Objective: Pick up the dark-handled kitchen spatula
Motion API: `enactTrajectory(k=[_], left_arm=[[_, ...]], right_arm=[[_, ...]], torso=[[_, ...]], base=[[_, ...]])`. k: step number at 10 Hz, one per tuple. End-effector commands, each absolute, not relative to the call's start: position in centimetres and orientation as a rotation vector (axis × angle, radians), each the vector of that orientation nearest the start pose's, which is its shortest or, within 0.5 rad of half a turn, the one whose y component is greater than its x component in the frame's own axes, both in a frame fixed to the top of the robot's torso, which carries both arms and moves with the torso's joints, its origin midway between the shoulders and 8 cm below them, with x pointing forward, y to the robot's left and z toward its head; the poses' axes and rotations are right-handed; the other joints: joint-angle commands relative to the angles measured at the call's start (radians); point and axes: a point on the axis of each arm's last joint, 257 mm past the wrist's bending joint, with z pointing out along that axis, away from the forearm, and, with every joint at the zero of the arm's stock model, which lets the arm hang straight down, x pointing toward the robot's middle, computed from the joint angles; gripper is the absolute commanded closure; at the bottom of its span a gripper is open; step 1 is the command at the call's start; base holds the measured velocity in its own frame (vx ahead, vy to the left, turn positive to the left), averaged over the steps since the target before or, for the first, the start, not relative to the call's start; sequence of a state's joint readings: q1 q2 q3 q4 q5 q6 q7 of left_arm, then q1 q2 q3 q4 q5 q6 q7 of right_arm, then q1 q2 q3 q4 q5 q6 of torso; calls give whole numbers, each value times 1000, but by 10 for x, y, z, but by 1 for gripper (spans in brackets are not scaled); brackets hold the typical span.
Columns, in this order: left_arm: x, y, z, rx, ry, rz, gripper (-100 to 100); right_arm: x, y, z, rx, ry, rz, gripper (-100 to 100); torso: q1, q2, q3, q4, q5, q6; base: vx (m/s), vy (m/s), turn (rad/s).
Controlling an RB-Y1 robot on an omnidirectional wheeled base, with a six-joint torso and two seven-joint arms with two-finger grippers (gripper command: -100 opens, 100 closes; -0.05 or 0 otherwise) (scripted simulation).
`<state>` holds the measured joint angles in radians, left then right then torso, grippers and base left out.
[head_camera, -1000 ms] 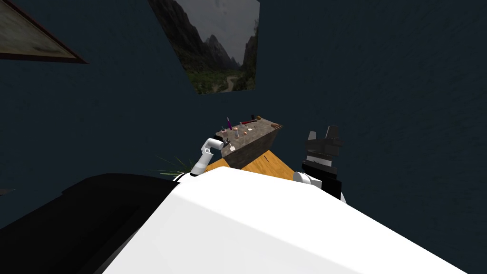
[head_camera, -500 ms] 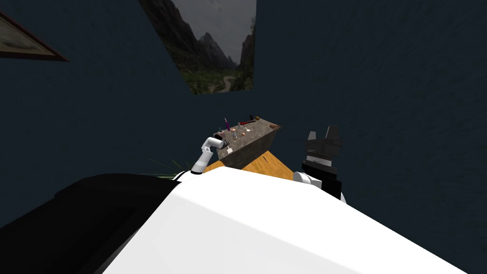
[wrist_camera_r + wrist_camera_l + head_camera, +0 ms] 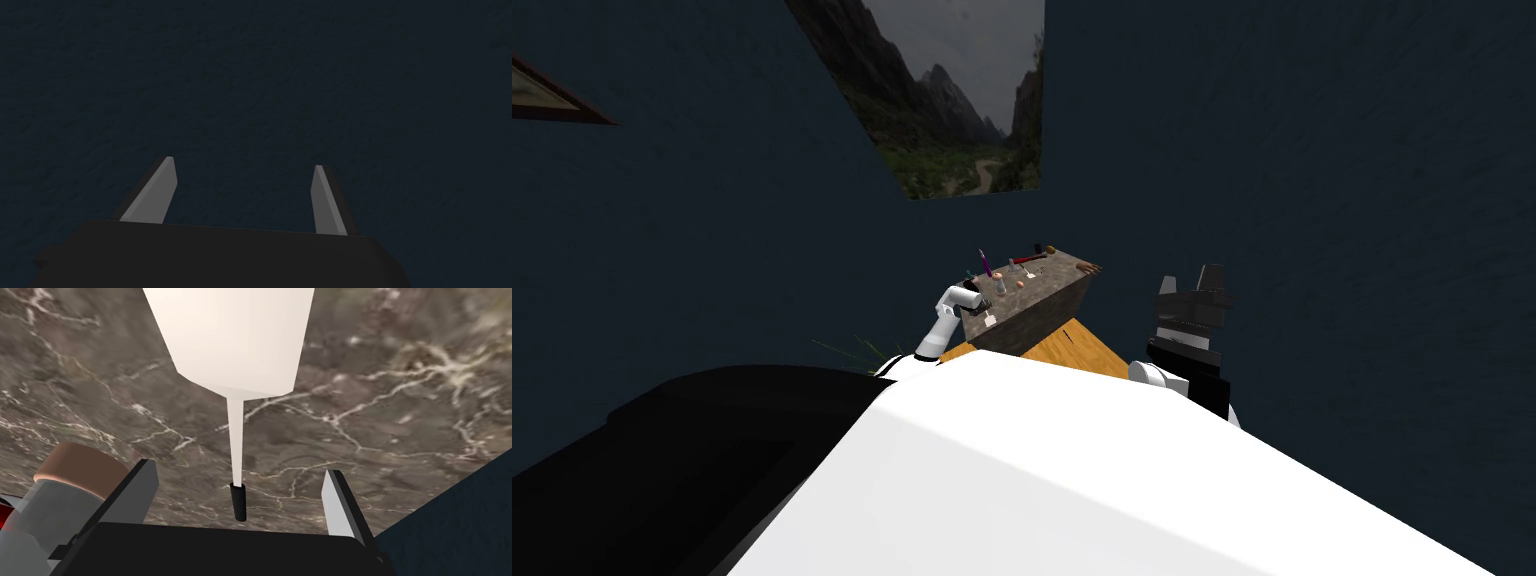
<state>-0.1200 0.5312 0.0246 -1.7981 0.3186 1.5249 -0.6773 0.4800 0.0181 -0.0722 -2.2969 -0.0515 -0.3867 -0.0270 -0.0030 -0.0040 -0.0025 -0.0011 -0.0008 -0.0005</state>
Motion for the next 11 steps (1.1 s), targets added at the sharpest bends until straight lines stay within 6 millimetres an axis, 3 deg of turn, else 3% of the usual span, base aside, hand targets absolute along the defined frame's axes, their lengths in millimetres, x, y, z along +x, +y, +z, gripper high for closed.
enactTrajectory(k=[1, 7, 8, 9, 11], left_arm=[[403, 394, -333, -1044, 2550, 81, -100], [388, 404, -336, -1060, 2620, 149, -100], [387, 404, -336, -1060, 2624, 152, 0], [388, 405, -345, -1069, 2621, 152, -100], [388, 406, -355, -1077, 2618, 154, -100]], right_arm=[[354, -312, 18, 768, 602, 1278, 0], [354, -312, 18, 768, 602, 1278, 0], [354, -312, 18, 768, 602, 1278, 0], [354, -312, 18, 768, 602, 1278, 0], [354, -312, 18, 768, 602, 1278, 0]], torso=[[0, 0, 0, 0, 0, 0], [1, 3, 2, 1, 0, 0], [2, 4, 2, 1, 0, 0], [3, 4, 3, 1, 1, 0], [5, 5, 3, 1, 1, 0]], base=[[82, -46, -22], [36, -22, -8], [0, 0, 0], [5, 16, -44], [5, 26, -40]])
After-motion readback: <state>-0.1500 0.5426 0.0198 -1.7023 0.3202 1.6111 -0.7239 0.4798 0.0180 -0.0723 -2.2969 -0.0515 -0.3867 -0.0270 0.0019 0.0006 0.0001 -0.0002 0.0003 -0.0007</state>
